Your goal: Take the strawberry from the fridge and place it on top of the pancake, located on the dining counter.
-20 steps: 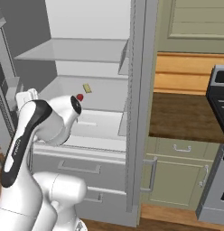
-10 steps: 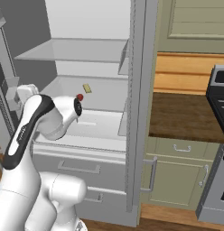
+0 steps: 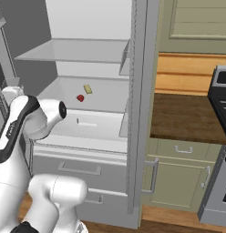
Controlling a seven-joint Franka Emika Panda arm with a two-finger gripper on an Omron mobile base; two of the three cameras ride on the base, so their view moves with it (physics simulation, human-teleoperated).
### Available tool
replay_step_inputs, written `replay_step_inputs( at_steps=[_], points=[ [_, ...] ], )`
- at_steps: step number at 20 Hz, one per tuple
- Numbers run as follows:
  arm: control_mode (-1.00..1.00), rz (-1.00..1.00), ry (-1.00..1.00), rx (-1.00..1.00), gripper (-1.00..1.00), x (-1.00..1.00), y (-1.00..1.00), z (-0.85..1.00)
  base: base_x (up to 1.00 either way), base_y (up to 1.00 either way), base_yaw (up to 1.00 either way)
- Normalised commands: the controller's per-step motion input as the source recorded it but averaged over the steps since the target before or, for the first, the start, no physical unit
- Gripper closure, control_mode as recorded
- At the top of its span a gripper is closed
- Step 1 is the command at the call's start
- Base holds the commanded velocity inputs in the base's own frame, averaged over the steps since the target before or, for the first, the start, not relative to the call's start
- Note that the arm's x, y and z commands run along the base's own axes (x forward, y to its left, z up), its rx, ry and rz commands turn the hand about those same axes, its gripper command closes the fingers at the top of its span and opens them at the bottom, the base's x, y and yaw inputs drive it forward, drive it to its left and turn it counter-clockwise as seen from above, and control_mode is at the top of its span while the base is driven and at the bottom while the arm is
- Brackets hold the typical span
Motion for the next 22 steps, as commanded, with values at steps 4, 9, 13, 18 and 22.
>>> replay_step_inputs(
  at_steps=[4, 9, 13, 18, 22],
  points=[
    [-1.00, 0.02, 0.12, 0.00, -1.00, 0.00, 0.67, 0.00, 0.00, 0.00, 0.00],
    [-1.00, 0.01, 0.12, 0.01, -1.00, 0.00, 0.68, 0.00, 0.00, 0.00, 0.00],
    [-1.00, 0.02, 0.13, 0.00, -1.00, 0.00, 0.49, 0.00, 0.00, 0.00, 0.00],
    [-1.00, 0.00, 0.09, -0.01, -1.00, 0.00, 0.32, 0.00, 0.00, 0.00, 0.00],
    [-1.00, 0.00, 0.07, -0.03, -1.00, 0.00, 0.17, 0.00, 0.00, 0.00, 0.00]
  ],
)
